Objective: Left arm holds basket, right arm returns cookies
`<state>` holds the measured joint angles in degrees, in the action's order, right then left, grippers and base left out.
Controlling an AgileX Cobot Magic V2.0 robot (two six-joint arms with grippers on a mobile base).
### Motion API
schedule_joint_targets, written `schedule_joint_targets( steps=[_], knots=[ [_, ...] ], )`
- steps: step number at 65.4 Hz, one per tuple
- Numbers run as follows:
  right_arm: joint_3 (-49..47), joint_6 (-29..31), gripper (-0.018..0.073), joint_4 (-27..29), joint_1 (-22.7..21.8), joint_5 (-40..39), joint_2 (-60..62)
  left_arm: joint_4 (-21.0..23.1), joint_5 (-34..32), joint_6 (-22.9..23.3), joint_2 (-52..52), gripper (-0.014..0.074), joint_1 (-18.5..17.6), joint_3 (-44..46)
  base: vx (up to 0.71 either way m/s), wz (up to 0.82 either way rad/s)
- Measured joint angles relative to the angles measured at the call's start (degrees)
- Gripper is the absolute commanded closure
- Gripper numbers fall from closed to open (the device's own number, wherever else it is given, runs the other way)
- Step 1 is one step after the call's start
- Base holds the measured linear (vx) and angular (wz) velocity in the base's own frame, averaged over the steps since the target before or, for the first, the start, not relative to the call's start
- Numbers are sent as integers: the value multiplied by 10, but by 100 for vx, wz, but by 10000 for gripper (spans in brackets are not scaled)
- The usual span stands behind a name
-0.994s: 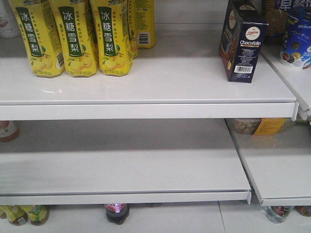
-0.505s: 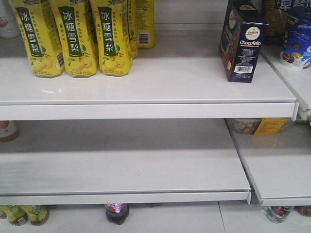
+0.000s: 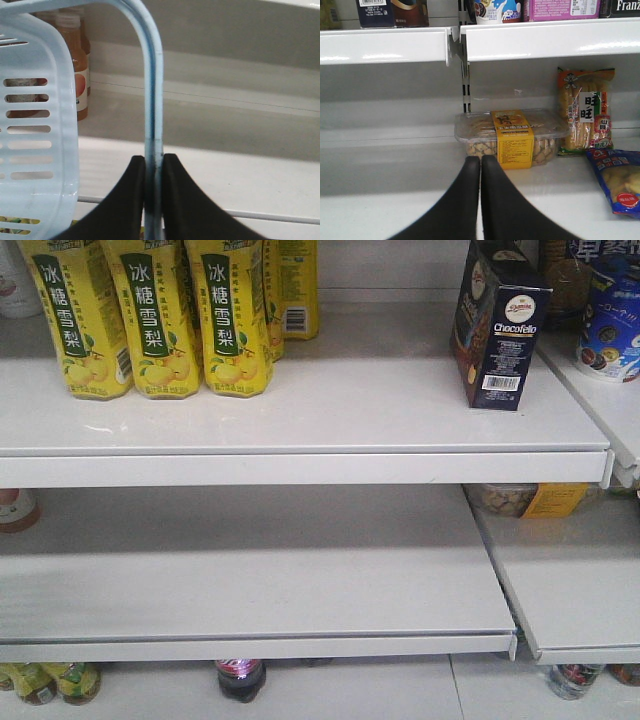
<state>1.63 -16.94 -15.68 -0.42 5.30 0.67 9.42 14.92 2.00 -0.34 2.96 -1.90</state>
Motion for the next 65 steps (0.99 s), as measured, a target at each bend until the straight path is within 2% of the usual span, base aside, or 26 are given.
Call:
schedule_joint_targets(
  steps=[65],
  knots=[
    [0,0,563,0,0,0,0,0,0,0,0,603,0,0,0,0]
  ],
)
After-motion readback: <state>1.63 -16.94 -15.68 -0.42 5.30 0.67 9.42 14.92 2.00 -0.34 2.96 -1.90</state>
